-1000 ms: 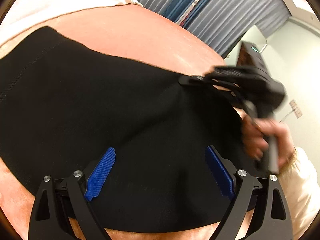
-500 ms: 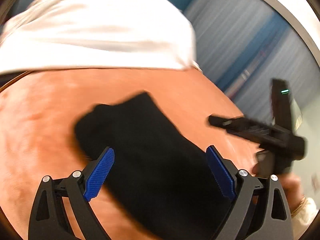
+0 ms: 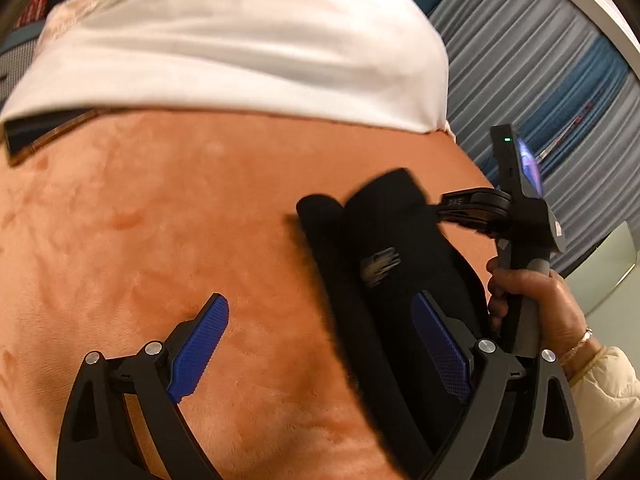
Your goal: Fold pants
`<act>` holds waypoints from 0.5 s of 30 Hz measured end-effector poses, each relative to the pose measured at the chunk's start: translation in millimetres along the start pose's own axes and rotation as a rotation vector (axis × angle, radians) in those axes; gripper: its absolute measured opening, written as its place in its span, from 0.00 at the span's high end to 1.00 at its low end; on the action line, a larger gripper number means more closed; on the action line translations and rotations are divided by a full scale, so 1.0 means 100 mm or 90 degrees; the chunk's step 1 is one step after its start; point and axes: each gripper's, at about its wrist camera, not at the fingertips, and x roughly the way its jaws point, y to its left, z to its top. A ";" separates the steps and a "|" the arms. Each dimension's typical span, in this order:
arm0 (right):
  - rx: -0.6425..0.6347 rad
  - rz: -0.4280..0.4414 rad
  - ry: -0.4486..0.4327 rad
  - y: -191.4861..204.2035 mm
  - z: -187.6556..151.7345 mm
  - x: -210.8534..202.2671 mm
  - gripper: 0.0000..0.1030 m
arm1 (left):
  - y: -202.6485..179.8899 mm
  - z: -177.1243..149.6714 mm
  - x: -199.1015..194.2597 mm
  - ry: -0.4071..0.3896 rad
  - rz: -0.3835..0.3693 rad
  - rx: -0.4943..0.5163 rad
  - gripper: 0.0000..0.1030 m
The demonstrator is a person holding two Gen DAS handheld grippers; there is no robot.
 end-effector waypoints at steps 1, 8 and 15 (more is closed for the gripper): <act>-0.017 -0.004 -0.040 0.08 -0.05 -0.16 0.92 | 0.06 0.01 0.01 0.007 0.005 -0.003 0.12; -0.122 0.105 -0.143 0.67 -0.90 -1.26 0.28 | 0.40 0.24 -0.19 -0.084 0.112 -0.083 0.12; -0.225 0.047 -0.050 1.32 -1.14 -0.67 0.81 | 0.62 0.30 -0.44 -0.135 0.150 -0.125 0.12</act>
